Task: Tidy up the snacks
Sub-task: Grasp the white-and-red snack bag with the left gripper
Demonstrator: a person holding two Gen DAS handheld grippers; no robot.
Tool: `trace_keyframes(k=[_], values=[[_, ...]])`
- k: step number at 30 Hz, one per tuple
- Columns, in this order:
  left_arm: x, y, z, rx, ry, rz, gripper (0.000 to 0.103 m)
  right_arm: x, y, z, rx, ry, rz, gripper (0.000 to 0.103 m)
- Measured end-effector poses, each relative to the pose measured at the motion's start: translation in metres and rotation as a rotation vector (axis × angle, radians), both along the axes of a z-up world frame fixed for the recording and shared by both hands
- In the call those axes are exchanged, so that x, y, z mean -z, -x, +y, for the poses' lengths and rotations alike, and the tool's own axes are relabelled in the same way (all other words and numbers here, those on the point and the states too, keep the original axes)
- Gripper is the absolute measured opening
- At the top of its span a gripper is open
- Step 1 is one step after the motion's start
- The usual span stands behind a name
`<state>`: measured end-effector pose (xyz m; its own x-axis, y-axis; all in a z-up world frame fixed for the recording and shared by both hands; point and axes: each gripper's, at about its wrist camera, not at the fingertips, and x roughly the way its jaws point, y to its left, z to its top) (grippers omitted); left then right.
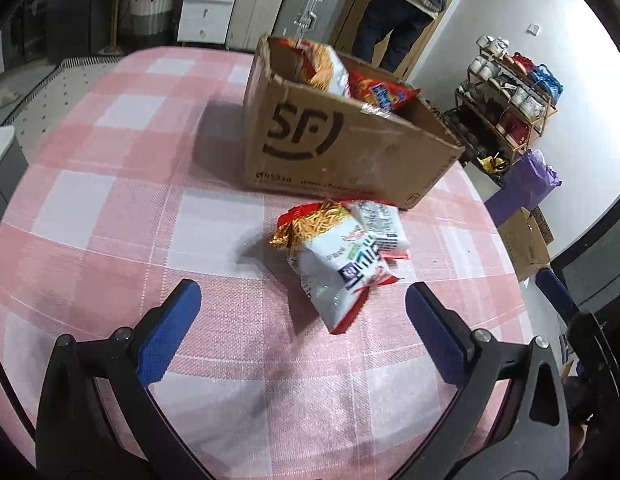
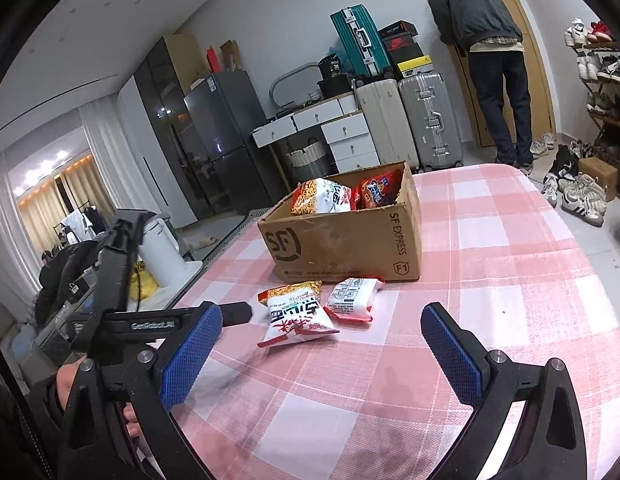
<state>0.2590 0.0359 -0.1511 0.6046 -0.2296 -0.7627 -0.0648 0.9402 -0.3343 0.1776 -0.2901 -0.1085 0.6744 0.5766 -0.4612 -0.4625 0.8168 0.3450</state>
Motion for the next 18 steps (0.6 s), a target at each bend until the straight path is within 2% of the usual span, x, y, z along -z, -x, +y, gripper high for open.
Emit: trace_keyframes(k=[6, 11, 18], values=[[0.02, -0.021, -0.001, 0.009, 0.032, 0.04, 0.102, 0.012, -0.008, -0.001, -0.001, -0.002, 0.03, 0.101], [0.032, -0.042, -0.009, 0.032, 0.021, 0.058, 0.102, 0.02, -0.014, -0.007, 0.007, -0.014, 0.052, 0.101], [0.048, -0.068, -0.015, 0.043, 0.091, 0.069, 0.101, 0.033, -0.024, -0.015, 0.027, -0.022, 0.088, 0.101]])
